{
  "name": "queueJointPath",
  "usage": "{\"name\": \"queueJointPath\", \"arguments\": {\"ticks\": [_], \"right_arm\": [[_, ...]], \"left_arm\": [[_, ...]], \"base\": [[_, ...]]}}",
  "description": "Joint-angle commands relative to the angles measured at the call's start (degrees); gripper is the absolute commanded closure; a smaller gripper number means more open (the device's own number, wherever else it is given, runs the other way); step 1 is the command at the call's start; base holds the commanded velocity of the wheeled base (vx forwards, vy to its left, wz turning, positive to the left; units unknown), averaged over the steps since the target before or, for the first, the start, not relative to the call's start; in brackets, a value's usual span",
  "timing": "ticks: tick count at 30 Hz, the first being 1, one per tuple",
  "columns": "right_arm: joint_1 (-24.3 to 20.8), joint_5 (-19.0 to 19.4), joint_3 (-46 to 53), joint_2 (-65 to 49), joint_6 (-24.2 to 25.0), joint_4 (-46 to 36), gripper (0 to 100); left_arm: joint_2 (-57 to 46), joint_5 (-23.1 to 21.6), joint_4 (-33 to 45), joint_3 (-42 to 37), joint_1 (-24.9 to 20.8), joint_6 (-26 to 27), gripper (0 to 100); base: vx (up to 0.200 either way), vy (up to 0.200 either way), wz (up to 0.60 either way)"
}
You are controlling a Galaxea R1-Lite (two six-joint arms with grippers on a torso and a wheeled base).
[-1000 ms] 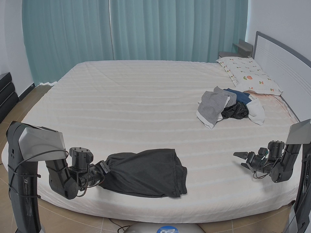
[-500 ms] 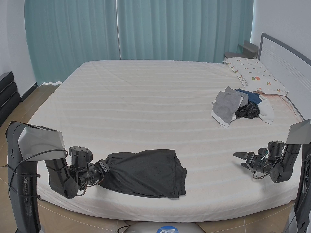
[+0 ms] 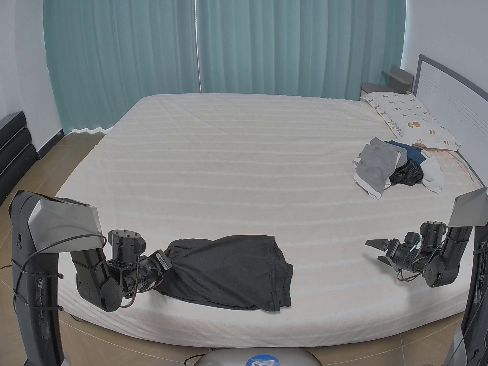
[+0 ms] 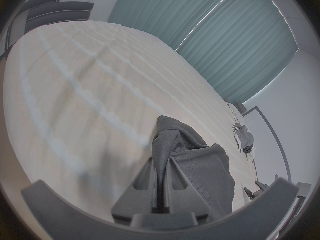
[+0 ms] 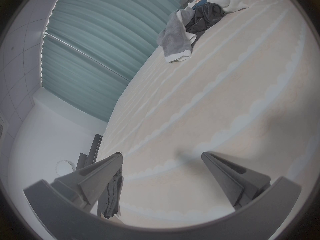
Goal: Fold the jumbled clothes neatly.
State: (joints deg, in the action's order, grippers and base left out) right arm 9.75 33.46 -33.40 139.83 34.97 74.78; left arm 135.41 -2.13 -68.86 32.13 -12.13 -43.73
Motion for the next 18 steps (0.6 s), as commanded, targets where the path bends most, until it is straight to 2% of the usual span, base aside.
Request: {"name": "queueJointPath", "arguments": {"ticks": [1, 18], "right_arm": [[0.0, 0.0, 0.0, 0.1, 0.0, 0.0, 0], [0.0, 0.0, 0.0, 0.1, -0.1, 0.0, 0]], "left_arm": [[0.1, 0.0, 0.0, 0.0, 0.0, 0.0, 100], [0.4, -0.1, 0.0, 0.0, 0.0, 0.0, 100]], "base": [[0.0, 0.2, 0.0], [0.0, 0.2, 0.0]]}}
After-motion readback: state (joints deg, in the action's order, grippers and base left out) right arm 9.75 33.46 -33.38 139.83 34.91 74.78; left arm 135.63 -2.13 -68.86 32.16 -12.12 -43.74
